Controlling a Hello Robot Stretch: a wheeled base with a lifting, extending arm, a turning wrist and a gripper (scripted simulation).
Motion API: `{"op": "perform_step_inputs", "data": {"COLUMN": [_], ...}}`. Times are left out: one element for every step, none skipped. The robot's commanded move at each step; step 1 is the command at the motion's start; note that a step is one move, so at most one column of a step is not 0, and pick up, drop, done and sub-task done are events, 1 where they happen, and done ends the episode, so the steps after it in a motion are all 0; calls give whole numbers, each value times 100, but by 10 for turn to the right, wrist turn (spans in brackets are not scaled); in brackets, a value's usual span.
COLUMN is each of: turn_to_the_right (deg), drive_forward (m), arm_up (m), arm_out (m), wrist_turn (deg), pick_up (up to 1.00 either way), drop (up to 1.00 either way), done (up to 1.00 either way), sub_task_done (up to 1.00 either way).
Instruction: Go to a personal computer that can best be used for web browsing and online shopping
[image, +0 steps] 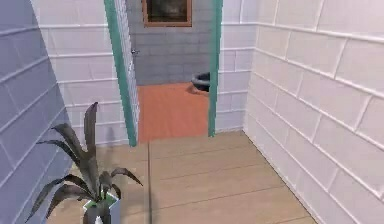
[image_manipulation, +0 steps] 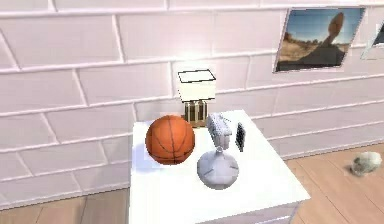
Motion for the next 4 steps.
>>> {"op": "perform_step_inputs", "data": {"turn_to_the_right": [0, 210, 0, -420], "drive_forward": [85, 0, 55, 0], "arm_up": [0, 0, 0, 0], "arm_out": [0, 0, 0, 0], "wrist_turn": [0, 0, 0, 0], "pick_up": [0, 0, 0, 0], "drop": [0, 0, 0, 0], "done": [0, 0, 0, 0], "sub_task_done": [0, 0, 0, 0]}}
